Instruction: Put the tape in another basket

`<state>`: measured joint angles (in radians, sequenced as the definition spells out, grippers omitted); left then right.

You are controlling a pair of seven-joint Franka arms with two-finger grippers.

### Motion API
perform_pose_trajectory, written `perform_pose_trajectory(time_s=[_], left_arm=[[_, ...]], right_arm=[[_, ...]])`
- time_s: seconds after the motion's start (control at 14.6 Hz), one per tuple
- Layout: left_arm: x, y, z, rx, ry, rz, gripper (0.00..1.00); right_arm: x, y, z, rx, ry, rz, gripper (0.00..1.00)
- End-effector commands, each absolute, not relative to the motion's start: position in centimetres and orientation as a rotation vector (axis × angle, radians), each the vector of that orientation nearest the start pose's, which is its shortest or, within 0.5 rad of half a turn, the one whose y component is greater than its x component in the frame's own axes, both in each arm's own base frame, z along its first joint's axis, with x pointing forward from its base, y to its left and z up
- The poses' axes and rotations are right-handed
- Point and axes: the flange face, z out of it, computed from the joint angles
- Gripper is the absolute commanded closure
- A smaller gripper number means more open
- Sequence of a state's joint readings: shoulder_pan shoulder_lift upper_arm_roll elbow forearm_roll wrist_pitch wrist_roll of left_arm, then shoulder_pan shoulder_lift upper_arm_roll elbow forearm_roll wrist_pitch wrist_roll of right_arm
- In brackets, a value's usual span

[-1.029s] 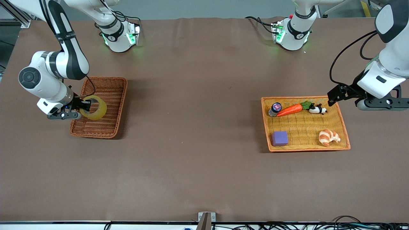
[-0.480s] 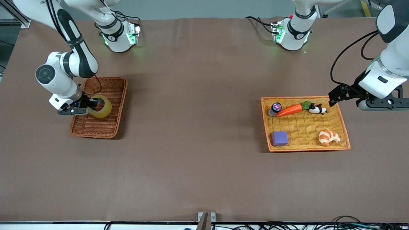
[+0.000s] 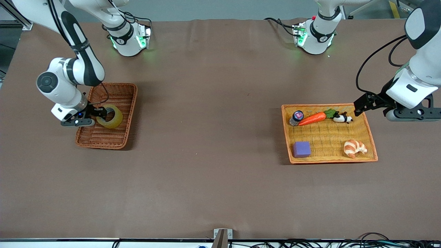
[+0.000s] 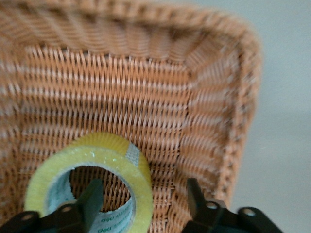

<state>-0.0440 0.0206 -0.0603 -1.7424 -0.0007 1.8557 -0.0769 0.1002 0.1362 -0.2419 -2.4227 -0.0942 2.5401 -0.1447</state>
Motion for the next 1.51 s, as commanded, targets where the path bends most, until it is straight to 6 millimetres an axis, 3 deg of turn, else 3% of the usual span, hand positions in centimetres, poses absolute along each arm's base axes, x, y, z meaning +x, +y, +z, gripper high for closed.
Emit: perform_pose_trajectory(time_s=[0.0,0.21,0.34,0.48,0.69,0.82,1.1,1.23,1.44], left_arm=[[58.0,-5.7,56.2,-3.134,0.060,-0.169,0.00],[57.9,-5.7,56.4,-3.134,0.060,-0.169,0.00],[57.8,-5.7,56.7,-3.133,0.062,-0.167,0.00],[57.8,-5.7,57.1,-3.133,0.060,-0.174,0.00],[57.3,-5.8,58.5,-3.136,0.048,-0.098,0.00],[56.6,-5.7,59.3,-3.141,0.041,-0.015,0.00],[56.1,-5.8,60.8,-3.142,0.048,-0.036,0.00],[56.2,-5.6,61.9,-3.143,0.046,-0.072,0.00],[55.9,-4.8,63.3,-3.138,0.036,-0.113,0.00]], right_arm=[[51.5,-8.2,34.6,-3.200,-0.070,0.068,0.00],[55.2,-8.6,44.1,-3.203,-0.045,0.111,0.00],[56.2,-7.0,48.1,-3.201,-0.085,0.107,0.00],[56.6,-4.8,51.7,-3.197,-0.099,0.091,0.00],[56.6,-2.2,59.4,-3.202,0.041,-0.003,0.00],[56.3,-1.3,64.2,-3.201,0.034,-0.056,0.00],[55.8,-1.5,65.8,-3.114,0.064,-0.072,0.00],[55.2,-1.5,64.9,-3.115,0.066,0.033,0.00],[55.5,-2.2,64.6,-3.117,0.086,0.012,0.00]])
